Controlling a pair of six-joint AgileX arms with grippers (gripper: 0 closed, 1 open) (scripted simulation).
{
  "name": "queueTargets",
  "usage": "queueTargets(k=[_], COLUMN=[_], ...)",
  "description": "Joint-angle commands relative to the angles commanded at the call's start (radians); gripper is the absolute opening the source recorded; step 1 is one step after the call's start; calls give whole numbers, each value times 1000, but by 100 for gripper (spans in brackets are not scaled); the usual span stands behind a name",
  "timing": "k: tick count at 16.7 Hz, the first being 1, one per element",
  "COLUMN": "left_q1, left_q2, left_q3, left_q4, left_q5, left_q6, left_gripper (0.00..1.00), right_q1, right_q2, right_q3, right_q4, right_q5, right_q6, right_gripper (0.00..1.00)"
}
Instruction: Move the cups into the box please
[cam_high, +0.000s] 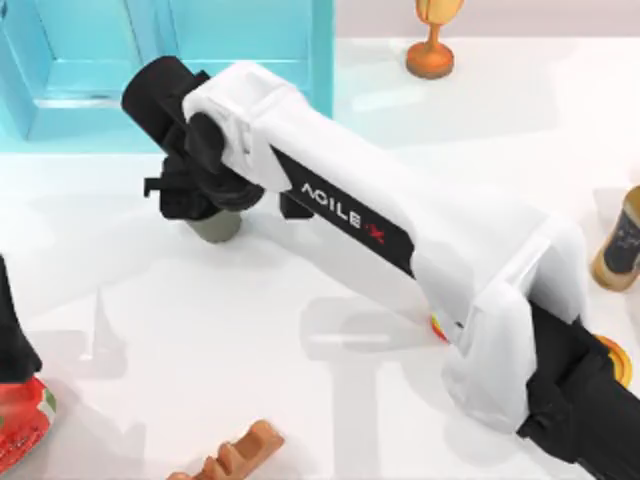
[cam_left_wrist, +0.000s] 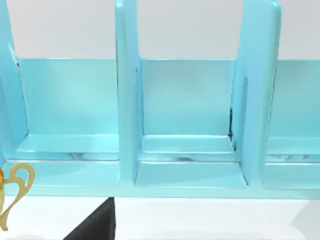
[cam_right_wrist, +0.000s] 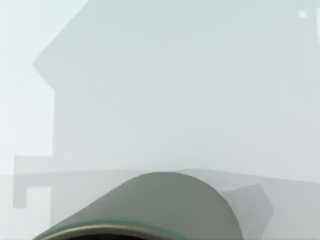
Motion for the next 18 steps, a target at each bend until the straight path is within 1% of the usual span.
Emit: queueTargets(k=[8,9,18], left_q1=[0,0,0], left_q2=[0,0,0], left_q3=[0,0,0], left_q4=[0,0,0], left_q5=[0,0,0], left_q6=[0,0,0], left_gripper=[100,100,100], right_q1=[0,0,4], right_q2=[0,0,-8], right_q3=[0,0,-5], right_q4=[0,0,0], right_q5=[0,0,0], right_q6=[0,0,0], right_gripper=[2,0,0])
